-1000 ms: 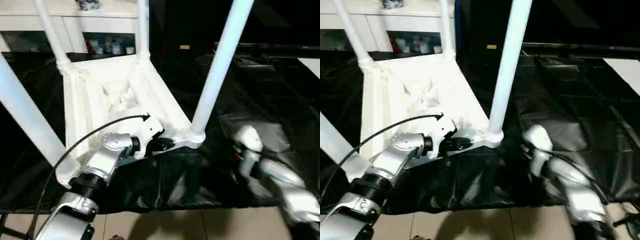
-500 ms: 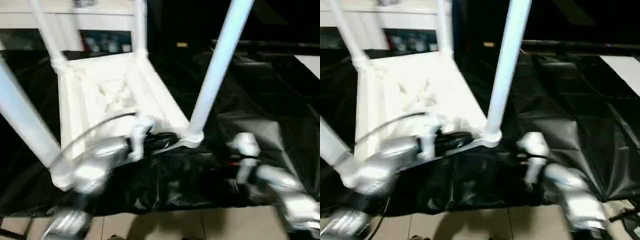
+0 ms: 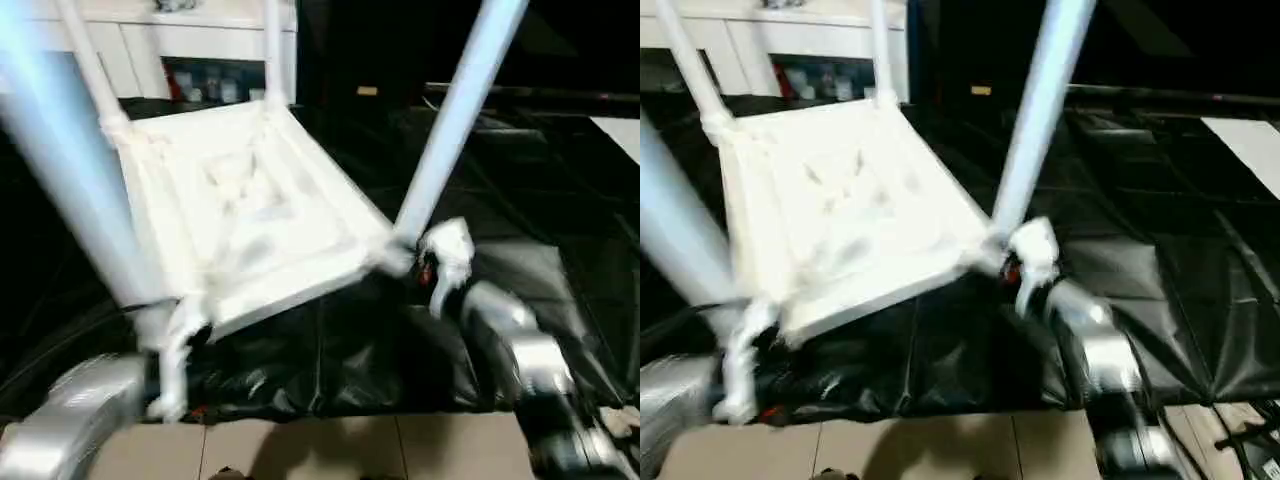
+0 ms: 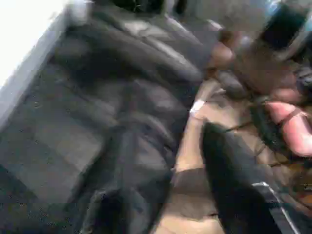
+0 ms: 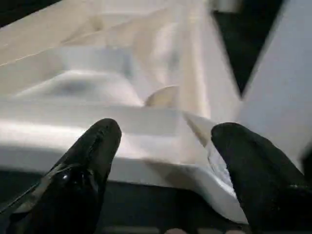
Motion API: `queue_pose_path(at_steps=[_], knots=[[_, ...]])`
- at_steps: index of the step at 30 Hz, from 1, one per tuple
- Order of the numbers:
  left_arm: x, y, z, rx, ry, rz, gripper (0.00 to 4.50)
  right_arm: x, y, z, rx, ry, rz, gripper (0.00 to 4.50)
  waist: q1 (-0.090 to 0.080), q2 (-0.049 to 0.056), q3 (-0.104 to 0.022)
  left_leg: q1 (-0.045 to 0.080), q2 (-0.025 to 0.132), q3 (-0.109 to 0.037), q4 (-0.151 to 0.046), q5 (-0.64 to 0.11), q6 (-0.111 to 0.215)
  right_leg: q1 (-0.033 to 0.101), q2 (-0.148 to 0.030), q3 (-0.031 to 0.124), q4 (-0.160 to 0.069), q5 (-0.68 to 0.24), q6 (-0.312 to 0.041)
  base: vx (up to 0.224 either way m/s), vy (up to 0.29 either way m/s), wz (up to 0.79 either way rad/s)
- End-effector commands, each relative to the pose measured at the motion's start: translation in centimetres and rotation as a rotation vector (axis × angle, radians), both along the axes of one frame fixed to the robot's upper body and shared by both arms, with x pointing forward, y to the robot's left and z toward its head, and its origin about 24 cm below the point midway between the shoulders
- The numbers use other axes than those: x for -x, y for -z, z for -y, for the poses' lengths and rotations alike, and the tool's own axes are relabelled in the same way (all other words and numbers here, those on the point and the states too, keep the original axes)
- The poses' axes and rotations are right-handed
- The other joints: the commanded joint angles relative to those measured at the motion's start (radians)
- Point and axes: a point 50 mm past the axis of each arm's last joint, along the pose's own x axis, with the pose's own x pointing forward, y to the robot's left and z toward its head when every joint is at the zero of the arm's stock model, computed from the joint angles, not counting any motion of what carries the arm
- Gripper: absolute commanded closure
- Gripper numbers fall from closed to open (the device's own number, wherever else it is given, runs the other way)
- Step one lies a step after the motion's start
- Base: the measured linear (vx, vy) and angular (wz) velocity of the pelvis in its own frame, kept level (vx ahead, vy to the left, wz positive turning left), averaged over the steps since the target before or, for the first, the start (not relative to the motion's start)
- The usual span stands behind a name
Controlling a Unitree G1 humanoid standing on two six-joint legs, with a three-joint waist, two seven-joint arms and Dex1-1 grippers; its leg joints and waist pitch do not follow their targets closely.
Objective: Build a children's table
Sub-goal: Rotate table base
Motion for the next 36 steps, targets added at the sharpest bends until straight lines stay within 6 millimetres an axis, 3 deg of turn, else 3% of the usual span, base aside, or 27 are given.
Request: queue_pose_path(at_steps=[1, 2, 5, 6, 7, 11, 12, 13, 14, 15, 17, 20, 22, 23, 24, 28, 30, 33, 36], knots=[[0.4, -0.7, -1.1, -0.026, -0.017, 0.018, 2.01, -0.6, -0.2, 1.8, -0.008, 0.121, 0.007, 0.85, -0.004, 0.008, -0.048, 0.026, 0.014, -0.003, -0.07, -0.312, -0.016, 0.027, -0.013, 0.019, -0.067, -0.28, -0.144, 0.0, 0.0, 0.0], [1.3, -0.7, -2.5, -0.05, -0.012, -0.007, 1.85, -1.2, -0.2, 2.4, 0.002, 0.191, 0.013, 0.85, -0.006, 0.008, -0.049, 0.023, 0.012, -0.005, -0.07, -0.306, -0.018, 0.028, -0.015, 0.018, -0.065, -0.281, -0.142, 0.0, 0.0, 0.0], [2.3, -1.0, -4.0, -0.067, -0.02, -0.033, 1.71, -1.8, -0.2, 3.2, 0.025, 0.27, 0.019, 0.85, -0.011, 0.008, -0.048, 0.026, 0.011, -0.003, -0.069, -0.315, -0.023, 0.026, -0.008, 0.018, -0.065, -0.28, -0.134, 0.0, 0.0, 0.0], [2.5, -1.4, -4.9, -0.084, -0.05, -0.031, 1.4, -1.9, -0.2, 3.2, 0.019, 0.263, 0.022, 0.85, -0.009, 0.0, -0.049, 0.027, 0.012, -0.001, -0.068, -0.319, -0.02, 0.026, -0.007, 0.018, -0.065, -0.269, -0.135, 0.0, 0.0, 0.0], [2.4, -1.6, -5.2, -0.09, -0.066, -0.027, 1.4, -1.9, -0.3, 3.1, 0.016, 0.256, 0.023, 0.85, -0.009, 0.002, -0.048, 0.024, 0.011, -0.003, -0.068, -0.317, -0.018, 0.028, -0.008, 0.019, -0.062, -0.265, -0.135, 0.0, 0.0, 0.0], [0.2, -2.9, -6.0, -0.064, -0.165, 0.106, 1.1, -1.4, 0.2, 2.9, 0.045, 0.214, 0.017, 0.85, -0.002, -0.001, -0.05, 0.03, 0.011, 0.0, -0.066, -0.284, -0.009, 0.029, -0.007, 0.02, -0.058, -0.205, -0.149, 0.0, 0.0, 0.0], [-0.9, -3.6, -5.7, -0.035, -0.179, 0.169, 0.99, -1.0, 0.5, 2.8, 0.059, 0.192, 0.01, 0.85, 0.002, 0.001, -0.05, 0.03, 0.011, 0.0, -0.066, -0.275, -0.01, 0.031, -0.008, 0.02, -0.057, -0.19, -0.15, 0.0, 0.0, 0.0], [-1.9, -4.3, -5.2, 0.004, -0.179, 0.221, 0.93, -0.6, 1.0, 2.9, 0.08, 0.181, -0.002, 0.85, 0.003, -0.005, -0.051, 0.03, 0.012, -0.001, -0.065, -0.268, -0.01, 0.031, -0.009, 0.019, -0.053, -0.18, -0.152, 0.0, 0.0, 0.0], [-3.4, -5.1, -4.0, 0.072, -0.164, 0.276, 0.87, 0.0, 1.8, 3.0, 0.117, 0.177, -0.026, 0.85, 0.008, 0.0, -0.051, 0.032, 0.011, 0.001, -0.064, -0.262, -0.016, 0.031, -0.008, 0.02, -0.053, -0.179, -0.15, 0.0, 0.0, 0.0], [-3.6, -5.3, -3.7, 0.09, -0.158, 0.281, 0.8, 0.1, 2.0, 3.1, 0.123, 0.179, -0.031, 0.85, 0.012, 0.0, -0.051, 0.04, 0.011, 0.004, -0.062, -0.271, -0.02, 0.024, -0.007, 0.02, -0.057, -0.185, -0.149, 0.0, 0.0, 0.0], [-4.5, -5.5, -3.0, 0.117, -0.148, 0.299, 0.66, 0.3, 2.4, 3.1, 0.121, 0.199, -0.052, 0.5, 0.018, -0.004, -0.05, 0.032, 0.011, -0.001, -0.064, -0.318, -0.037, 0.028, -0.011, 0.02, -0.057, -0.233, -0.151, 0.0, 0.0, 0.0], [-6.3, -5.6, -1.6, 0.134, -0.12, 0.331, 0.51, 0.4, 3.1, 2.8, 0.129, 0.225, -0.083, 0.38, 0.013, -0.006, -0.047, 0.026, 0.007, -0.009, -0.064, -0.383, -0.057, 0.027, -0.017, 0.021, -0.064, -0.355, -0.11, 0.0, 0.0, 0.0], [-6.8, -5.6, -1.2, 0.154, -0.111, 0.33, 0.31, 0.4, 3.2, 2.4, 0.135, 0.22, -0.087, 0.14, 0.009, -0.01, -0.049, 0.022, 0.007, -0.012, -0.064, -0.384, -0.059, 0.032, -0.02, 0.019, -0.064, -0.381, -0.099, 0.0, 0.0, 0.0], [-7.5, -5.7, -0.3, 0.176, -0.078, 0.336, 0.24, 0.2, 3.3, 1.8, 0.147, 0.21, -0.086, 0.03, 0.001, -0.004, -0.051, 0.024, 0.005, -0.012, -0.062, -0.383, -0.062, 0.027, -0.019, 0.019, -0.068, -0.392, -0.096, 0.0, 0.0, 0.0], [-7.8, -5.7, 0.2, 0.185, -0.055, 0.341, 0.24, 0.0, 3.2, 1.4, 0.155, 0.204, -0.083, 0.03, -0.001, 0.0, -0.052, 0.023, 0.004, -0.013, -0.062, -0.381, -0.063, 0.027, -0.018, 0.019, -0.069, -0.388, -0.098, 0.0, 0.0, 0.0], [-8.2, -5.9, 1.7, 0.249, 0.025, 0.313, 0.08, -0.4, 3.3, 0.5, 0.189, 0.178, -0.087, 0.0, -0.011, -0.001, -0.055, 0.019, 0.006, -0.014, -0.061, -0.357, -0.061, 0.031, -0.019, 0.017, -0.058, -0.315, -0.133, 0.0, 0.0, 0.0], [-8.4, -6.0, 2.6, 0.262, 0.065, 0.306, 0.08, -0.8, 3.4, 0.2, 0.21, 0.175, -0.092, 0.0, -0.015, 0.0, -0.06, 0.02, 0.006, -0.011, -0.055, -0.309, -0.051, 0.035, -0.016, 0.017, -0.049, -0.229, -0.169, 0.0, 0.0, 0.0], [-8.8, -5.9, 3.7, 0.265, 0.1, 0.309, 0.08, -1.3, 3.4, -0.4, 0.21, 0.172, -0.096, 0.0, -0.017, 0.0, -0.062, 0.02, 0.005, -0.006, -0.052, -0.267, -0.034, 0.037, -0.014, 0.016, -0.043, -0.169, -0.191, 0.0, 0.0, 0.0], [-8.9, -5.9, 6.3, 0.303, 0.196, 0.302, 0.08, -2.0, 3.3, -2.2, 0.169, 0.125, -0.109, 0.0, -0.016, 0.004, -0.063, 0.021, 0.009, -0.005, -0.05, -0.251, -0.025, 0.041, -0.017, 0.016, -0.039, -0.125, -0.215, 0.0, 0.0, 0.0]])
